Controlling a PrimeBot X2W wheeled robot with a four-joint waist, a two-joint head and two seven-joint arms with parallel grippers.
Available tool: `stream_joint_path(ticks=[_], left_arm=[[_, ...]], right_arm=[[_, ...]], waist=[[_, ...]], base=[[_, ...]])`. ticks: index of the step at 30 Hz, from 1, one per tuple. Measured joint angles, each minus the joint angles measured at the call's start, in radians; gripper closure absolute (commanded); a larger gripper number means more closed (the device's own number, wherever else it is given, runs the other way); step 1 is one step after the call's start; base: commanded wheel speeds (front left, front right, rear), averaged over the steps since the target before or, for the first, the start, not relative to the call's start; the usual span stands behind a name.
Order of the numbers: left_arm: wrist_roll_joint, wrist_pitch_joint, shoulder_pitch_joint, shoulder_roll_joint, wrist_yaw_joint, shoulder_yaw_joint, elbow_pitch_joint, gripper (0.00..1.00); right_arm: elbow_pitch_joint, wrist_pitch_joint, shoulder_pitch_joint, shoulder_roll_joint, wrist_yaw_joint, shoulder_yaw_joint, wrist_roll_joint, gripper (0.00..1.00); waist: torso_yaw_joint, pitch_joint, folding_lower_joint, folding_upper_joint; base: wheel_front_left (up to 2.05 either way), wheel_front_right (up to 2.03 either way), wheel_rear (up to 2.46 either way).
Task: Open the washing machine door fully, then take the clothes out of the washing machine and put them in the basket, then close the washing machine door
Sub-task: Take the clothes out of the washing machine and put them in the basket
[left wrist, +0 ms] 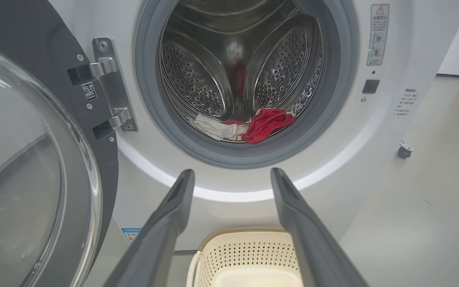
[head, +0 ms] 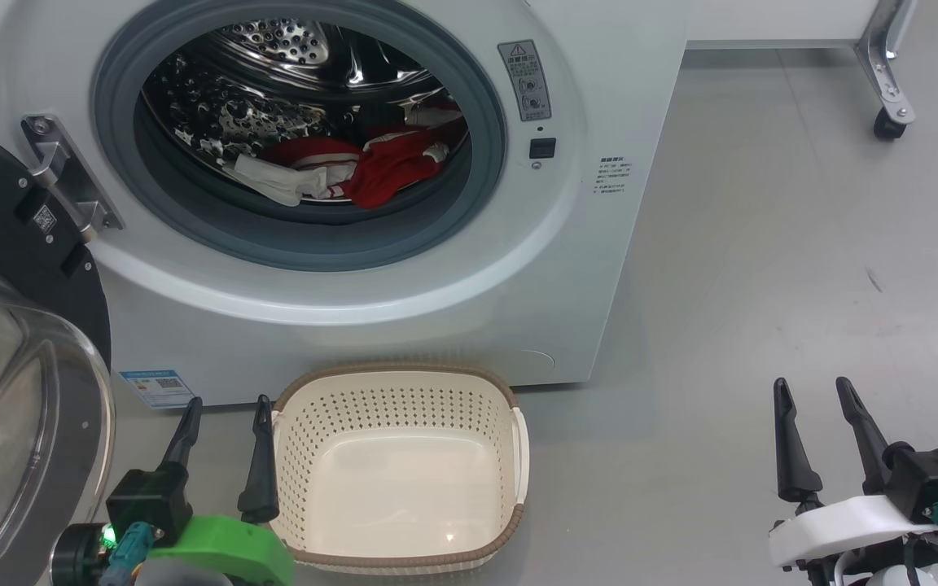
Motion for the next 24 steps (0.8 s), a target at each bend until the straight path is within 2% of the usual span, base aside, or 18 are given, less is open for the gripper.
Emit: stream_joint_path(ticks=[14, 24], left_arm=[[-0.003, 0.007, -0.005, -0.001, -0.004, -0.032, 0.002, 0.00], [-0.027, 0.092, -0.139, -0.003, -0.082, -0.086, 0.087, 0.00]], right_arm=[[-0.011, 0.000, -0.001, -0.006, 0.000, 0.000, 0.000, 0.00], [-0.050, 0.010, -0.036, -0.017, 0.001, 0.016, -0.013, 0.00]], waist=[[0.002, 0.030, 0.0000, 0.0000], [-0.009, 0.105, 0.0000, 0.0000]], base=[[0.00, 0.00, 0.00], [0.00, 0.00, 0.00]])
